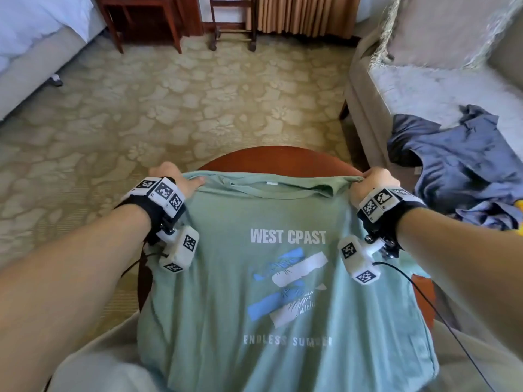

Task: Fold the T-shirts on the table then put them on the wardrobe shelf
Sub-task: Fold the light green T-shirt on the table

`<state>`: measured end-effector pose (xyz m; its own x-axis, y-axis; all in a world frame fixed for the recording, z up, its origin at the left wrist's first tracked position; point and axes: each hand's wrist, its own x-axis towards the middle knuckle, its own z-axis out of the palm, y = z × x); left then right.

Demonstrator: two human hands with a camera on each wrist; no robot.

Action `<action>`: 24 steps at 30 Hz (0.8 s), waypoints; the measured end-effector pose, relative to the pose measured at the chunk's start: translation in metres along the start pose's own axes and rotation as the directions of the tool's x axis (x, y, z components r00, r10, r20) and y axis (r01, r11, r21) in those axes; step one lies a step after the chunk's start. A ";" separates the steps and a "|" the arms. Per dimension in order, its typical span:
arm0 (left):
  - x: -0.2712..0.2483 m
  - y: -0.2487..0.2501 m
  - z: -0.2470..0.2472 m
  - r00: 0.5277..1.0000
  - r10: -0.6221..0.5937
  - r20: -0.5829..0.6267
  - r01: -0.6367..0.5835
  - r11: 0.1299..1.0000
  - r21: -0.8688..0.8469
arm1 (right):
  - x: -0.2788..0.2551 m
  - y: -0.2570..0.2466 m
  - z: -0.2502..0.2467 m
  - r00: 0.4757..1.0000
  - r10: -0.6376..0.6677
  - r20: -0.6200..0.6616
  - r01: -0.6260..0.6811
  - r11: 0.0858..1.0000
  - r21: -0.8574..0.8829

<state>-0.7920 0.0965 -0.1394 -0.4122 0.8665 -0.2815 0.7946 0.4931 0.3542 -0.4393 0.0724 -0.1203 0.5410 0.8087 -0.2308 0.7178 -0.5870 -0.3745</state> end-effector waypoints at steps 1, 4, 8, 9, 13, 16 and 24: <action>0.005 -0.003 0.004 1.000 0.005 0.002 -0.005 1.000 0.001 | 0.000 -0.001 0.003 1.000 -0.017 -0.011 0.017 1.000 -0.005; 0.010 -0.004 0.013 0.999 0.035 -0.025 -0.034 0.998 0.053 | 0.003 0.001 0.014 0.999 -0.025 -0.047 0.027 0.999 0.037; -0.007 0.000 0.006 0.999 0.053 -0.013 -0.053 0.999 -0.001 | -0.007 0.007 0.012 0.985 -0.064 -0.162 0.068 0.997 0.023; -0.011 -0.001 0.002 0.999 0.032 0.017 -0.032 0.999 -0.040 | -0.011 0.006 0.011 0.981 -0.095 -0.168 0.097 0.995 0.005; -0.032 -0.016 -0.015 0.990 -0.082 0.115 0.097 0.986 -0.132 | -0.033 -0.008 0.008 0.988 -0.155 0.007 0.155 0.977 -0.148; -0.048 -0.028 -0.024 0.974 -0.069 0.215 0.091 0.991 -0.094 | -0.046 -0.017 0.016 0.970 -0.176 0.165 0.212 0.949 -0.233; -0.036 -0.065 -0.051 0.987 -0.068 0.145 0.056 0.995 0.086 | -0.054 -0.024 0.037 0.925 -0.288 0.249 0.333 0.928 -0.167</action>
<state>-0.8514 0.0376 -0.1066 -0.3961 0.8106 -0.4314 0.8059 0.5320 0.2598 -0.5019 0.0437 -0.1320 0.1849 0.9259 -0.3293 0.9195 -0.2812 -0.2746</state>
